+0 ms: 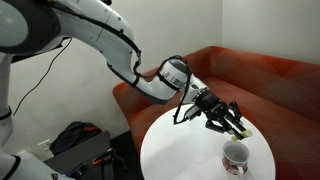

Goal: Pick up the pen from the table and put it in the mug cup.

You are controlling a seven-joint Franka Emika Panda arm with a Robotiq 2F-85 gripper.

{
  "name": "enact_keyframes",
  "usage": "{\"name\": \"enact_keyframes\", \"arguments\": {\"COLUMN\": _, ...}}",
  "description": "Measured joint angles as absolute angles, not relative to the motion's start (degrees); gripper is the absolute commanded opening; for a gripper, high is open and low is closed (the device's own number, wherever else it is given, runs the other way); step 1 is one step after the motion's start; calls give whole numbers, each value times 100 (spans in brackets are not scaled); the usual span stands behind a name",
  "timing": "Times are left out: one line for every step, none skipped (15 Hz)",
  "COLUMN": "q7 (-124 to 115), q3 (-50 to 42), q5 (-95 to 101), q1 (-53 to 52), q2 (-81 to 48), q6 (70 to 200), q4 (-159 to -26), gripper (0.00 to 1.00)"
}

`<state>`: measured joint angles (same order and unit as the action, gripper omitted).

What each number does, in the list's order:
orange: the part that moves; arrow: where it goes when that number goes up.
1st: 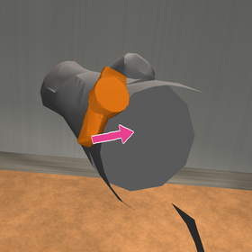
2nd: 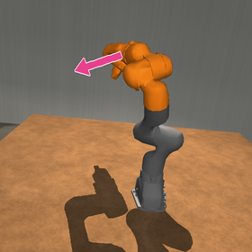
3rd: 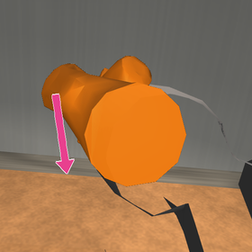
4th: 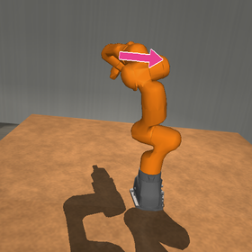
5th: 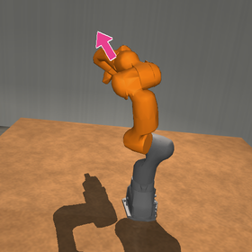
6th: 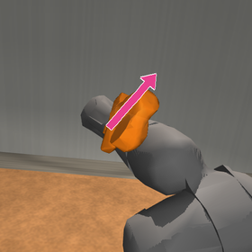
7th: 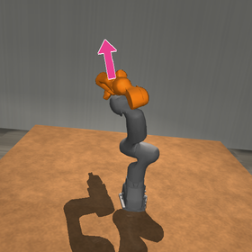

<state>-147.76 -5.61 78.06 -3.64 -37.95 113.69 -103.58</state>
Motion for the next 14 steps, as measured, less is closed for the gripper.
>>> {"name": "enact_keyframes", "arguments": {"q7": -14776, "q3": -552, "q5": 7806, "q1": -342, "q2": -3884, "q6": 11369, "q4": -10291, "gripper": 5}}
{"name": "enact_keyframes", "arguments": {"q7": -14777, "q3": -546, "q5": 7806, "q1": -323, "q2": -3974, "q6": 11369, "q4": -10226, "gripper": 5}}
{"name": "enact_keyframes", "arguments": {"q7": -14776, "q3": -537, "q5": 7806, "q1": -304, "q2": -4062, "q6": 11369, "q4": -10160, "gripper": 5}}
{"name": "enact_keyframes", "arguments": {"q7": -14776, "q3": -524, "q5": 7805, "q1": -281, "q2": -4151, "q6": 11369, "q4": -10097, "gripper": 5}}
{"name": "enact_keyframes", "arguments": {"q7": -14776, "q3": -518, "q5": 7805, "q1": -265, "q2": -4241, "q6": 11370, "q4": -10037, "gripper": 5}}
{"name": "enact_keyframes", "arguments": {"q7": -14776, "q3": -513, "q5": 7805, "q1": -251, "q2": -4328, "q6": 11371, "q4": -9979, "gripper": 5}}
{"name": "enact_keyframes", "arguments": {"q7": -14776, "q3": -507, "q5": 7805, "q1": -240, "q2": -4418, "q6": 11376, "q4": -9923, "gripper": 5}}
{"name": "enact_keyframes", "arguments": {"q7": -14776, "q3": -503, "q5": 7805, "q1": -231, "q2": -4508, "q6": 11378, "q4": -9864, "gripper": 5}}
{"name": "enact_keyframes", "arguments": {"q7": -14776, "q3": -498, "q5": 7805, "q1": -222, "q2": -4598, "q6": 11390, "q4": -9806, "gripper": 5}}
{"name": "enact_keyframes", "arguments": {"q7": -14776, "q3": -494, "q5": 7805, "q1": -216, "q2": -4686, "q6": 11409, "q4": -9746, "gripper": 5}}
{"name": "enact_keyframes", "arguments": {"q7": -14776, "q3": -488, "q5": 7805, "q1": -211, "q2": -4771, "q6": 11417, "q4": -9684, "gripper": 9}}
{"name": "enact_keyframes", "arguments": {"q7": -14776, "q3": -481, "q5": 7805, "q1": -209, "q2": -4850, "q6": 11424, "q4": -9627, "gripper": 45}}
{"name": "enact_keyframes", "arguments": {"q7": -14776, "q3": -471, "q5": 7805, "q1": -209, "q2": -4923, "q6": 11429, "q4": -9571, "gripper": 46}}
{"name": "enact_keyframes", "arguments": {"q7": -14776, "q3": -456, "q5": 7805, "q1": -209, "q2": -4979, "q6": 11431, "q4": -9533, "gripper": 51}}
